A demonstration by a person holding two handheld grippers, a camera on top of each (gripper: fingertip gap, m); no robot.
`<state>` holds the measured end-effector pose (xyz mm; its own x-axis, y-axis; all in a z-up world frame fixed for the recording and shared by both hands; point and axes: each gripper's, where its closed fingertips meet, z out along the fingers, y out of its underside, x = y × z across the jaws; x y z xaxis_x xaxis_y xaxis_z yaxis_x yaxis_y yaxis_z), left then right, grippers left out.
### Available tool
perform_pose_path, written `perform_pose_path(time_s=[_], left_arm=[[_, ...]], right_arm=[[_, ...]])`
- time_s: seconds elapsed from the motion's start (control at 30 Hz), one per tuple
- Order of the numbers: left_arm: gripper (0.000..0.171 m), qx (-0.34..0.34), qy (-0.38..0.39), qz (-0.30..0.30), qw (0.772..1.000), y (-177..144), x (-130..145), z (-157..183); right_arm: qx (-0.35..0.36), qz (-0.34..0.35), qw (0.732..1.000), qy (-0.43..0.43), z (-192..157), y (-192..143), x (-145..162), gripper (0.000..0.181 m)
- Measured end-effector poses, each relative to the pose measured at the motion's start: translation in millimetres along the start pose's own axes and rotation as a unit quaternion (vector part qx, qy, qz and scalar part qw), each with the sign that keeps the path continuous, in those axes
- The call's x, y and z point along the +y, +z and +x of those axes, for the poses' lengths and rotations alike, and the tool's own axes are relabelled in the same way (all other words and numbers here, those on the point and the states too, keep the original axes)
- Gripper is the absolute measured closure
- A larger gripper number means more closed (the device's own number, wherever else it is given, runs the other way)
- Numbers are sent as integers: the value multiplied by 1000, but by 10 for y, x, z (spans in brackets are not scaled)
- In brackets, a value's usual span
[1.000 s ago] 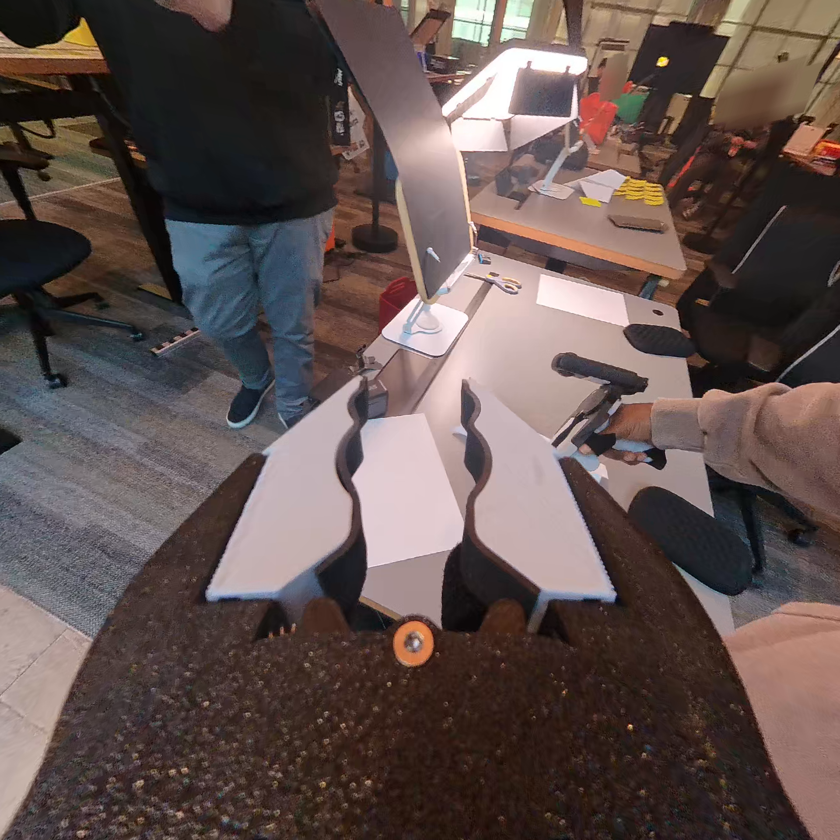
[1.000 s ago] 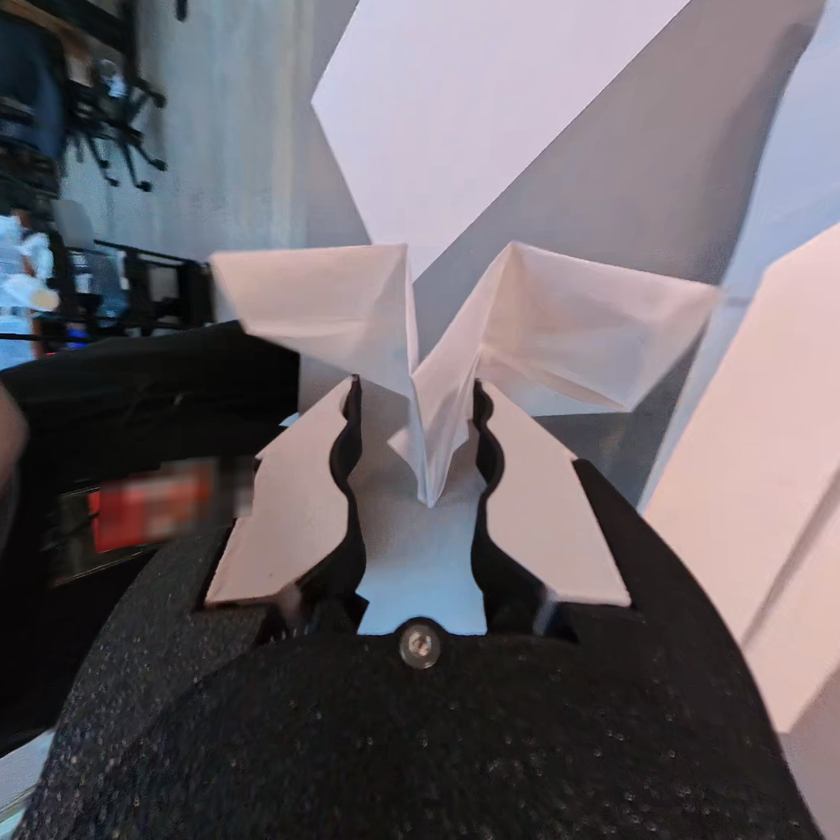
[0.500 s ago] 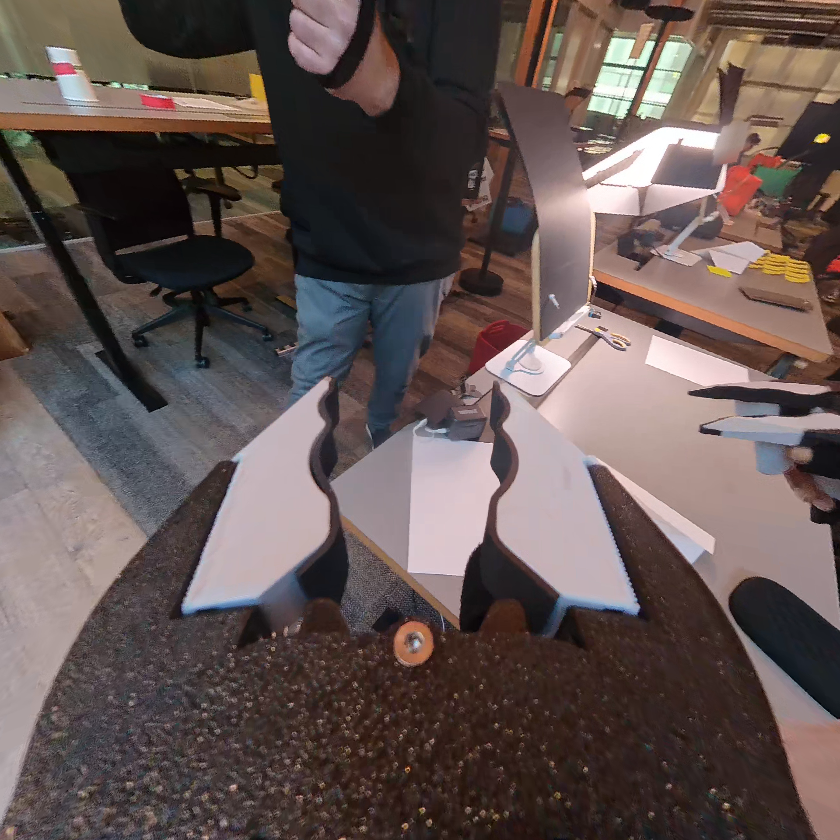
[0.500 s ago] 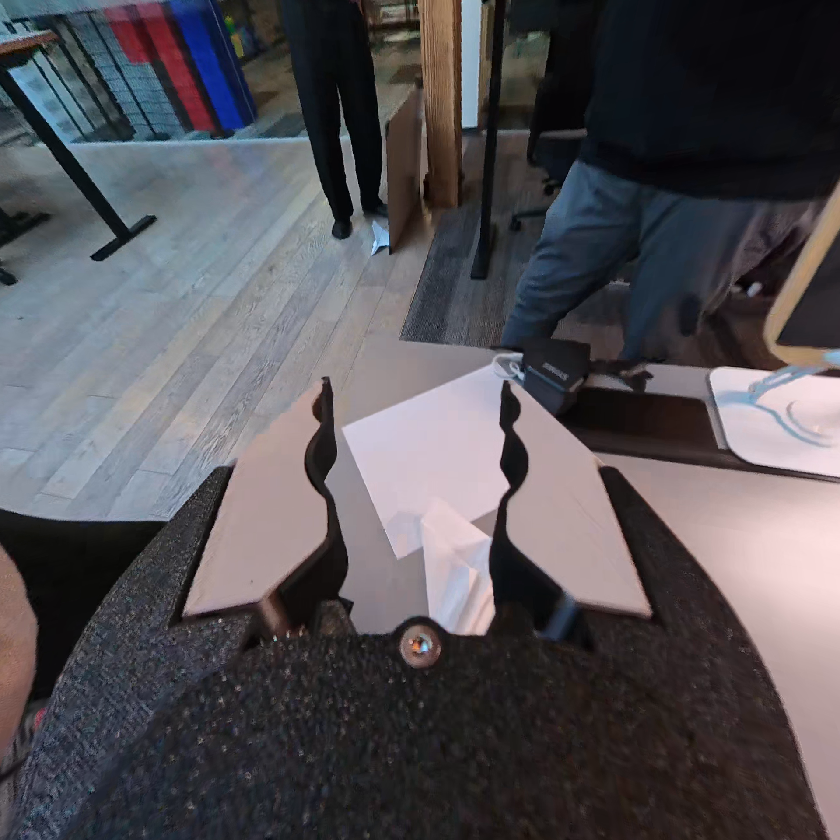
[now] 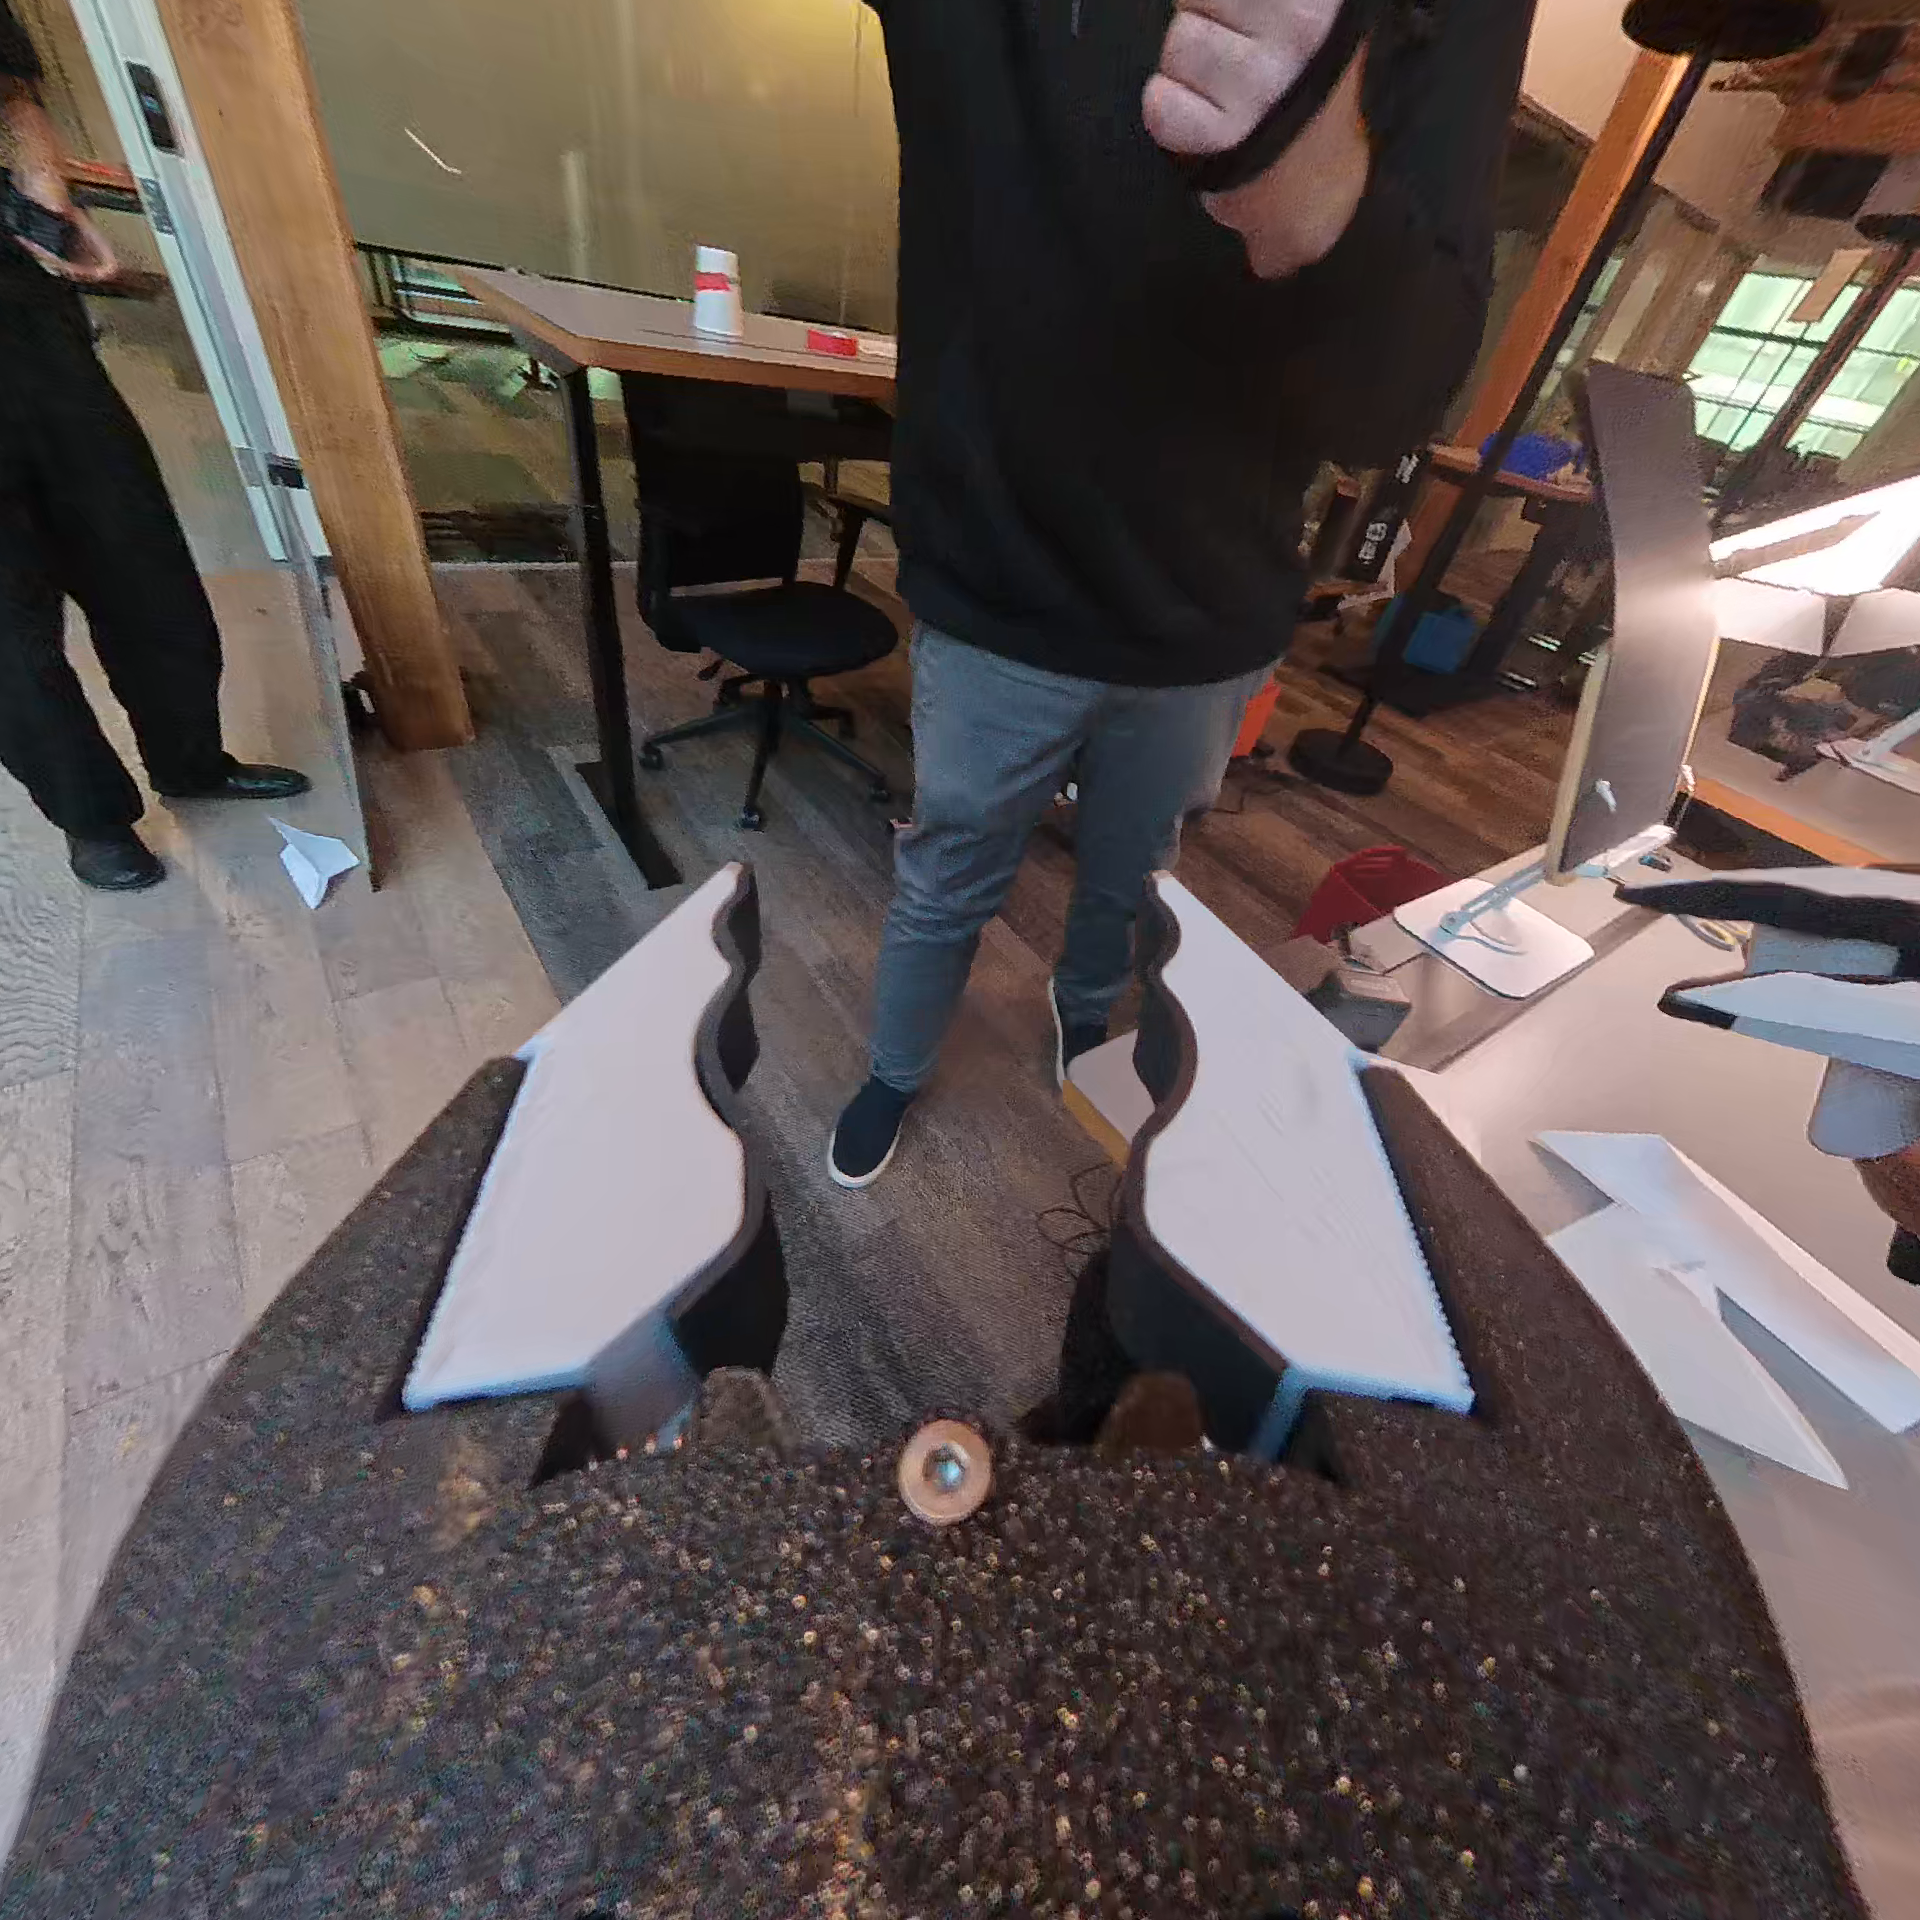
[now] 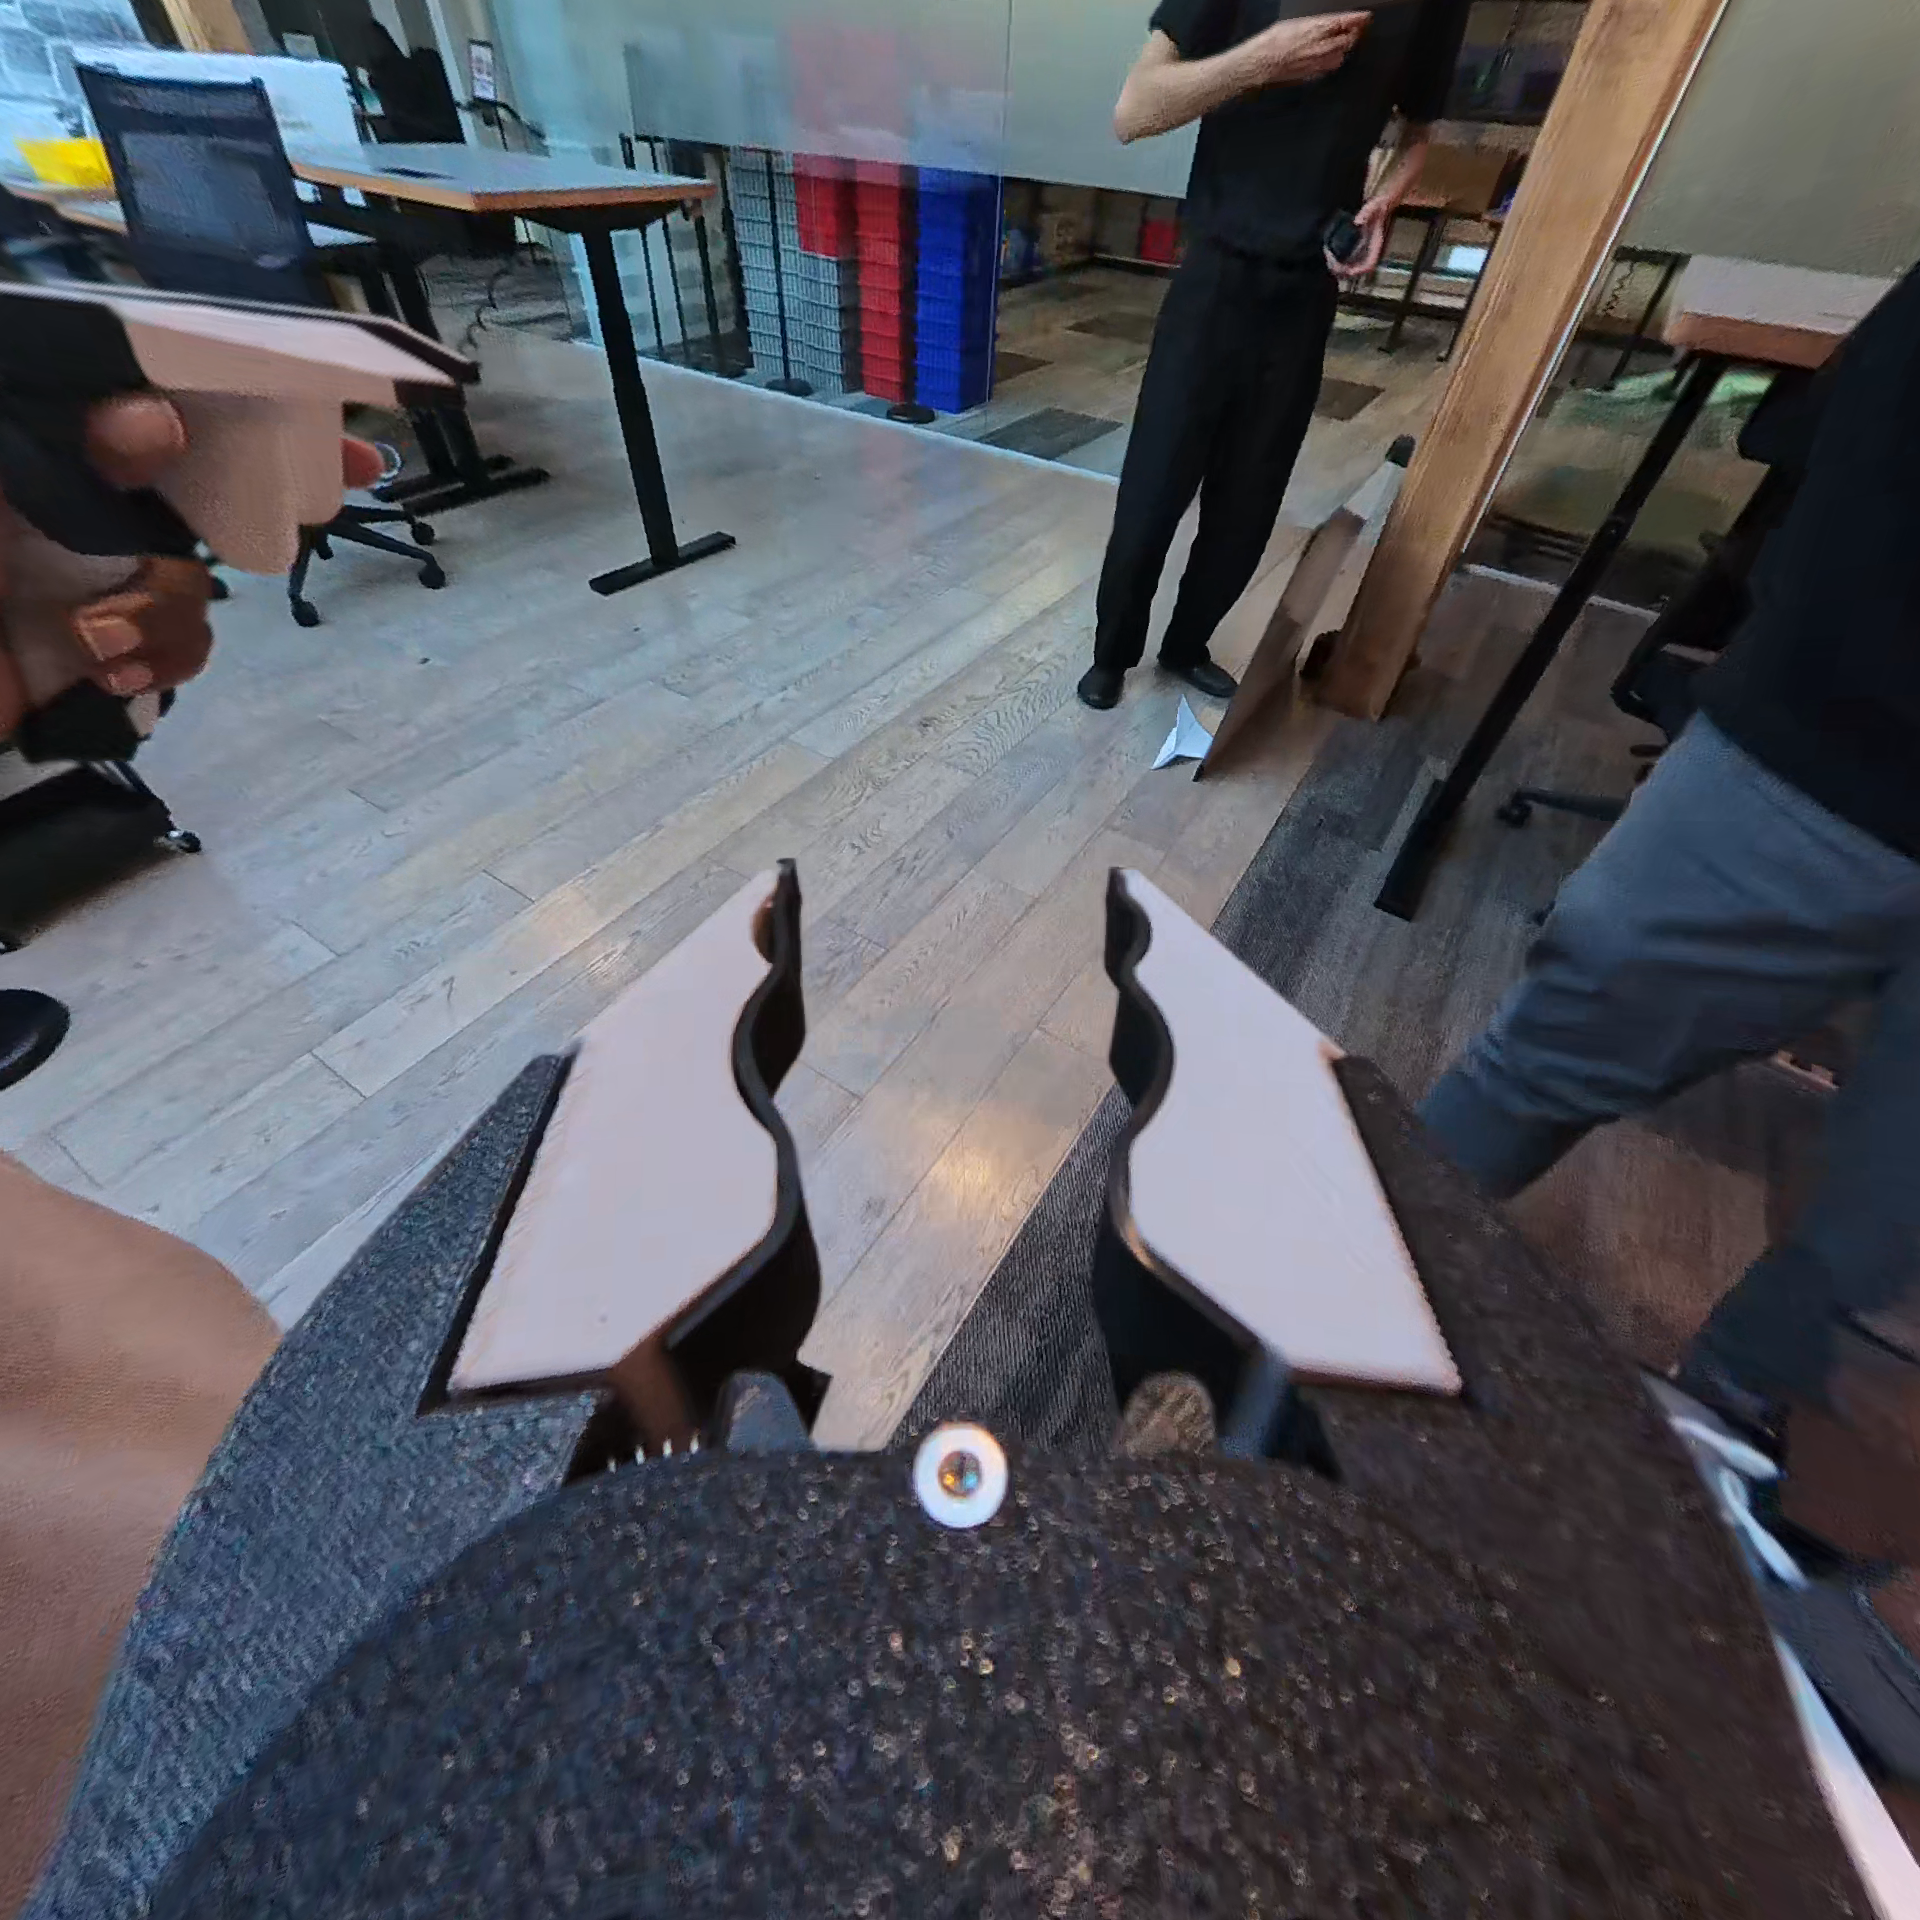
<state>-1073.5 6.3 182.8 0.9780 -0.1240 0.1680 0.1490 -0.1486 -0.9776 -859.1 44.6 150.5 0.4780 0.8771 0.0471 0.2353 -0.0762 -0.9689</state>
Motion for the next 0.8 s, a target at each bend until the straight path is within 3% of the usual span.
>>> perform_pose_path(time_s=[0.13,0.27,0.43,0.6,0.8], left_arm=[[100,-23,8,0,1000,-391,-114,-925],[101,-74,20,2,997,-941,-267,-1837],[101,-168,10,15,986,-1777,-309,-2615],[102,-267,-20,22,963,-2573,-67,-2780],[102,-339,-55,17,939,-3064,290,-2418]], right_arm=[[-18,9,1000,0,-537,817,-387,120],[-78,29,996,-1,-1306,1583,-754,123],[-183,25,983,-17,-2151,2204,-938,125],[-286,21,958,-30,-2732,2487,-1031,125],[-378,20,925,-37,-3127,2325,-994,125]])
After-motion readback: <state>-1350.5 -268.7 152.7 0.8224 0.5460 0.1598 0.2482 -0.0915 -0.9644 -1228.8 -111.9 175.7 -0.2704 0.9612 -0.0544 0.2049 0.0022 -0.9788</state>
